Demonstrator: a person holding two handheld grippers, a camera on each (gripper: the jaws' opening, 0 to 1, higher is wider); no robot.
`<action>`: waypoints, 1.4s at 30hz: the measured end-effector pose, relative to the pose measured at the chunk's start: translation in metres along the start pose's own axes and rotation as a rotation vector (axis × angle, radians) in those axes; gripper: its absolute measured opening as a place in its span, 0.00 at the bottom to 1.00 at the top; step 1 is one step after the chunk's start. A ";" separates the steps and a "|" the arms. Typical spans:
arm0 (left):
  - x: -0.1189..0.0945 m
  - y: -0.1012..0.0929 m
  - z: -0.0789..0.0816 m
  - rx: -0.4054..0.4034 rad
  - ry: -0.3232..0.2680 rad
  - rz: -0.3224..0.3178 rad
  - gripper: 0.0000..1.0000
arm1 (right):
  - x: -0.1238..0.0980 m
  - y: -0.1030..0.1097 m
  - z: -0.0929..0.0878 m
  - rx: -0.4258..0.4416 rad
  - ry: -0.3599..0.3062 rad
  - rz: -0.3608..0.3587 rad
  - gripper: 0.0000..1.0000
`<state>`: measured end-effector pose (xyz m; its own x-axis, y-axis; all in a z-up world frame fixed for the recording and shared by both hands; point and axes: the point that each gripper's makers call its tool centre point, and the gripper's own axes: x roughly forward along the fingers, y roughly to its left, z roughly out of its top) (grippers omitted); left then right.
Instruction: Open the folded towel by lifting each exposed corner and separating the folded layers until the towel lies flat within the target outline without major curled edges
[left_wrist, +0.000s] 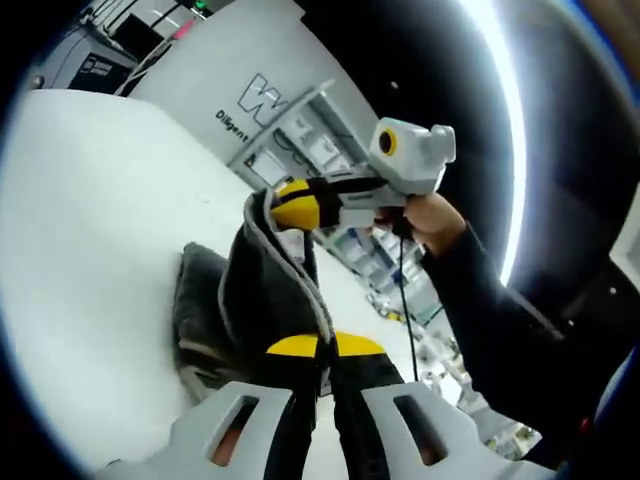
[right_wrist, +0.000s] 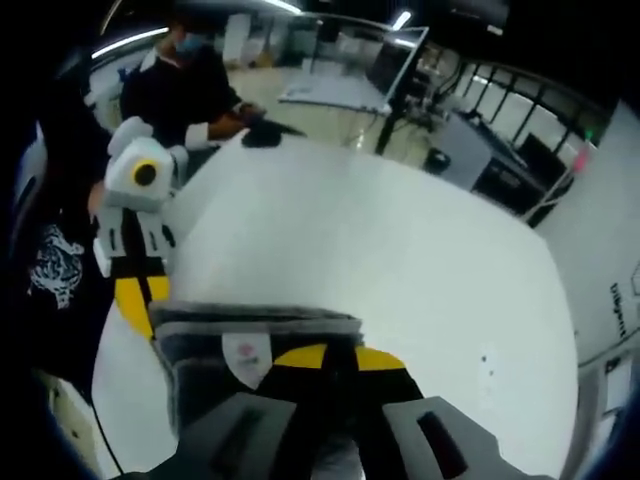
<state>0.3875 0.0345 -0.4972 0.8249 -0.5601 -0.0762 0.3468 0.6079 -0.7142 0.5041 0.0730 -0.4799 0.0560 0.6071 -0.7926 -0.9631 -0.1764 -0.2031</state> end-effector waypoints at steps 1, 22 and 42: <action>0.000 -0.001 0.000 0.002 -0.001 -0.001 0.01 | -0.001 0.000 0.000 0.001 -0.001 -0.002 0.04; 0.004 -0.016 0.002 0.041 -0.002 -0.014 0.01 | -0.017 -0.005 -0.002 0.011 -0.045 -0.025 0.03; 0.013 -0.039 -0.004 0.099 0.020 -0.050 0.01 | -0.037 0.002 -0.015 0.034 -0.059 -0.052 0.03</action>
<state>0.3833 0.0017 -0.4731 0.7967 -0.6017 -0.0565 0.4308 0.6311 -0.6451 0.5036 0.0386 -0.4595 0.0920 0.6593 -0.7462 -0.9676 -0.1177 -0.2232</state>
